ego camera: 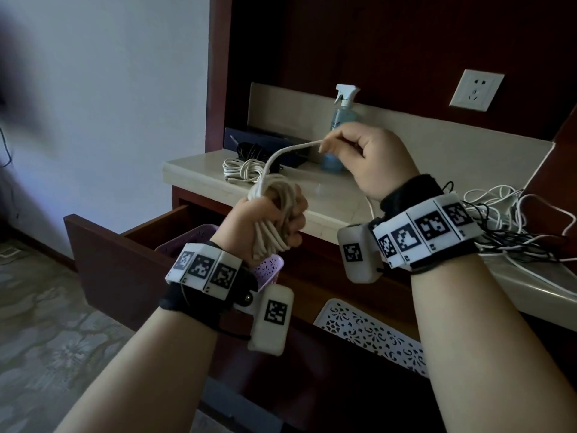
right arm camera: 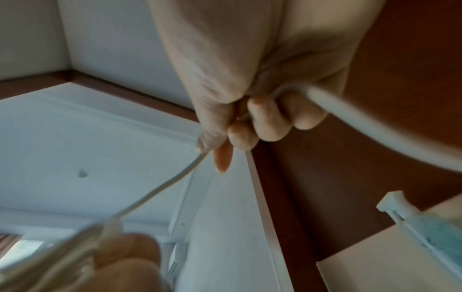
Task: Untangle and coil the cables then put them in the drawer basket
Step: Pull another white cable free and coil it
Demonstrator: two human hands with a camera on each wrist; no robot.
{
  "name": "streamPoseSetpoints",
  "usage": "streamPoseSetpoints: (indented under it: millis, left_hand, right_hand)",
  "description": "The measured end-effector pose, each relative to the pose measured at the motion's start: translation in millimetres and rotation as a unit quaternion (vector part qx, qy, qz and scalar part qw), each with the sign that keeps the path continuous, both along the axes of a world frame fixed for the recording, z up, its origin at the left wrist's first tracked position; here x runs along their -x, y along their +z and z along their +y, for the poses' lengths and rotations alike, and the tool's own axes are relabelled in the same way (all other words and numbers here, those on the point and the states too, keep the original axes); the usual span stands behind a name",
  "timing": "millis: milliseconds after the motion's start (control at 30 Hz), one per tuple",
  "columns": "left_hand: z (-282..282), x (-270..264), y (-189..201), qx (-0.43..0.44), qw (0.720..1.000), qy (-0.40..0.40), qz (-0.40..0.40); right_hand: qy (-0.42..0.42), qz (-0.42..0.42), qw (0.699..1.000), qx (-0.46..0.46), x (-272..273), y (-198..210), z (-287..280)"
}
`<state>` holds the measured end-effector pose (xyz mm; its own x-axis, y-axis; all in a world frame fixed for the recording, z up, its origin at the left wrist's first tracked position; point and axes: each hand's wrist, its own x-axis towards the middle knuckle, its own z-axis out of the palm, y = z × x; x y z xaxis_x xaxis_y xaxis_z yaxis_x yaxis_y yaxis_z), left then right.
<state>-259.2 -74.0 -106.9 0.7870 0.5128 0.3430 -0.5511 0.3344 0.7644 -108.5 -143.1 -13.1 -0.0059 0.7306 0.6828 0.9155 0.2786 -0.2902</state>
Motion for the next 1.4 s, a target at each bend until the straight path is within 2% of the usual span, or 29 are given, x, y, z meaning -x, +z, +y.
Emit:
streamPoseSetpoints:
  millis: [100, 233, 400, 500, 667, 800, 1100, 1200, 1400]
  left_hand:
    - [4.4, 1.1, 3.9, 0.068, 0.993, 0.065, -0.068]
    - [8.8, -0.5, 7.0, 0.086, 0.984, 0.119, -0.098]
    - [10.4, -3.7, 2.9, 0.09, 0.989, 0.049, -0.104]
    - [11.5, -4.0, -4.5, 0.08, 0.992, 0.005, -0.094]
    - [8.1, -2.2, -7.9, 0.079, 0.992, 0.032, -0.096]
    - [6.1, 0.6, -5.8, 0.08, 0.989, 0.048, -0.118]
    - [4.3, 1.8, -9.8, 0.093, 0.984, 0.111, -0.101]
    - [1.6, 2.3, -9.1, 0.095, 0.983, 0.088, -0.133]
    - [5.1, 3.7, -9.1, 0.08, 0.977, 0.037, -0.194]
  right_hand:
    - [-0.02, 0.063, 0.998, 0.007, -14.7, -17.2, -4.5]
    - [-0.049, 0.151, 0.987, -0.03, -18.9, -46.7, -9.0]
    - [-0.091, 0.144, 0.98, -0.099, -11.1, -67.0, -11.1]
    - [-0.106, 0.124, 0.981, -0.103, -10.0, -70.5, -14.8]
    - [-0.119, 0.076, 0.989, -0.048, -2.4, -75.2, -23.6]
    - [-0.113, 0.03, 0.992, 0.049, 8.1, -75.7, -28.4]
    - [-0.09, 0.025, 0.976, 0.198, 19.7, -68.4, -34.1]
    - [-0.087, 0.023, 0.972, 0.215, 21.3, -68.5, -32.5]
    - [-0.052, 0.044, 0.981, 0.181, 14.6, -69.1, -32.6]
